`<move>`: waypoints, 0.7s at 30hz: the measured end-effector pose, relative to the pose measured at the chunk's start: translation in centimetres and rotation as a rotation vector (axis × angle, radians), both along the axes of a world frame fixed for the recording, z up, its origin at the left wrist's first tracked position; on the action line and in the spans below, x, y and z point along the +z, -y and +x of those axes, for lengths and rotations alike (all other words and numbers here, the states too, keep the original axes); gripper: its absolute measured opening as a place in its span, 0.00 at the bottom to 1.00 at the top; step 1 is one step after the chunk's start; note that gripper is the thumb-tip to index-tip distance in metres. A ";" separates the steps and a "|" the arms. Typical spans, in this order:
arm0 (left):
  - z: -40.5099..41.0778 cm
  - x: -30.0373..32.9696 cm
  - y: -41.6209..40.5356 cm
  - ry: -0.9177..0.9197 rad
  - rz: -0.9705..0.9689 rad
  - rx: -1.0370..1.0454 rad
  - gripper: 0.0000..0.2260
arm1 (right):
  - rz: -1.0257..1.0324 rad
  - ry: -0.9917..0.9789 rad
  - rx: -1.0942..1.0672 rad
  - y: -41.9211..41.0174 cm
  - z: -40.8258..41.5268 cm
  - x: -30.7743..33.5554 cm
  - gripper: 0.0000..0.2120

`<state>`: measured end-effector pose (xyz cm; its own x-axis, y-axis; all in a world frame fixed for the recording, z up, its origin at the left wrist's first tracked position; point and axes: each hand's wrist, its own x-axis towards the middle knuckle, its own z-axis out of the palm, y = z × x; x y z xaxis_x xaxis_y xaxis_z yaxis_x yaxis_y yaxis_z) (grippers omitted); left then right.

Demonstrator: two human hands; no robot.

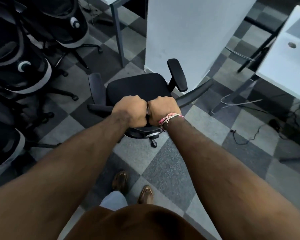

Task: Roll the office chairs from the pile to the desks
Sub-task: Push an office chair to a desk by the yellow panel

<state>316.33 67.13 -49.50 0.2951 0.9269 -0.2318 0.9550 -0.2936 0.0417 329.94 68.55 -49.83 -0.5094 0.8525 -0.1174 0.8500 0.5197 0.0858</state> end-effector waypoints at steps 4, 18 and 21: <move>1.0 0.0 3.5 -0.011 -0.021 -0.040 0.07 | -0.001 -0.001 -0.073 4.3 0.9 -0.2 0.07; -0.7 0.1 18.2 -0.052 -0.035 -0.473 0.05 | -0.030 0.040 -0.525 24.7 -1.9 0.3 0.10; -0.8 0.2 21.4 -0.081 -0.025 -0.592 0.05 | -0.029 0.015 -0.610 29.2 -2.4 0.4 0.09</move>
